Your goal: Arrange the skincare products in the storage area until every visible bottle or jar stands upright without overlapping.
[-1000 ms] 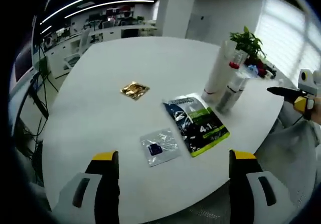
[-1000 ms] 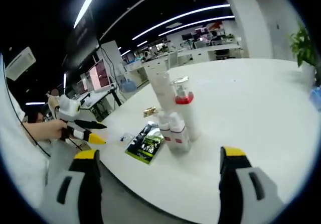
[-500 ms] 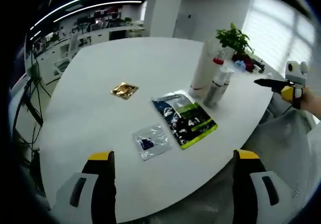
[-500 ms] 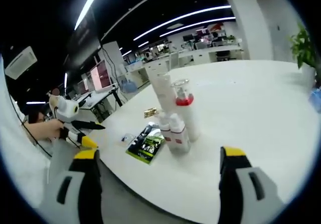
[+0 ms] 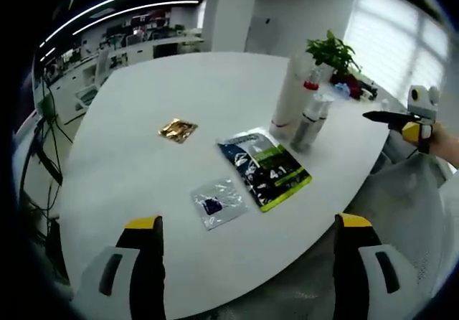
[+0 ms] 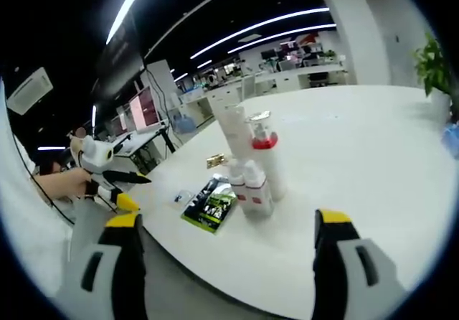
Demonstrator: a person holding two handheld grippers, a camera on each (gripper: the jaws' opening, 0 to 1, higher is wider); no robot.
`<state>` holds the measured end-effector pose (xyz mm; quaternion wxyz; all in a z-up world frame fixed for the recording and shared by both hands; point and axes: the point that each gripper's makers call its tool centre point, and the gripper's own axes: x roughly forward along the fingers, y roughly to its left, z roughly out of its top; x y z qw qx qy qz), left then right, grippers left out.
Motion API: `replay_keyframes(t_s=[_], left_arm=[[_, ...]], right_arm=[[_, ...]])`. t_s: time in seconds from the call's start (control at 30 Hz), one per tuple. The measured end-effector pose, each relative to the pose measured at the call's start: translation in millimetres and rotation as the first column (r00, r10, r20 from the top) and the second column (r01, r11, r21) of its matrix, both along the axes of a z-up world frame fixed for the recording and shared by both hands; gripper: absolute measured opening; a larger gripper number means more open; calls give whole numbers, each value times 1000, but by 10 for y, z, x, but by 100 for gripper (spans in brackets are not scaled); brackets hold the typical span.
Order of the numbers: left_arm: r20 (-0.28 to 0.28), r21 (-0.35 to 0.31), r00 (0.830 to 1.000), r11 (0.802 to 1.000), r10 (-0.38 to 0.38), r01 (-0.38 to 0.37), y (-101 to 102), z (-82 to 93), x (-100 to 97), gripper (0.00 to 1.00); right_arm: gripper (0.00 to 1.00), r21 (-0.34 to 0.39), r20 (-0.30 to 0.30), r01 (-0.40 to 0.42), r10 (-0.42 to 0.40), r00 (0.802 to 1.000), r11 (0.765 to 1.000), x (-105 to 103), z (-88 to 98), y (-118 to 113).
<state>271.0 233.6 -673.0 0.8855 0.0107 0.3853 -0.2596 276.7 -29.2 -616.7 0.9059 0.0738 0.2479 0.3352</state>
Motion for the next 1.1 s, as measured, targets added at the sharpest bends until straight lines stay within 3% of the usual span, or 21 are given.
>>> replay_keyframes(t_s=[0.23,0.67,1.1], left_arm=[[-5,29,1000,999,-16,16,35,6,92,97],[-3,106,997,991,-82,82,144,41,461,97],[-38,165,991,977,-130,134,207,-27,780,97]], right_arm=[[99,2,0,-4,4,1000,1000,2,-3,46],[99,-16,-4,-1,1,1000,1000,16,-49,46],[99,-14,-14,18,-19,1000,1000,33,-75,9]])
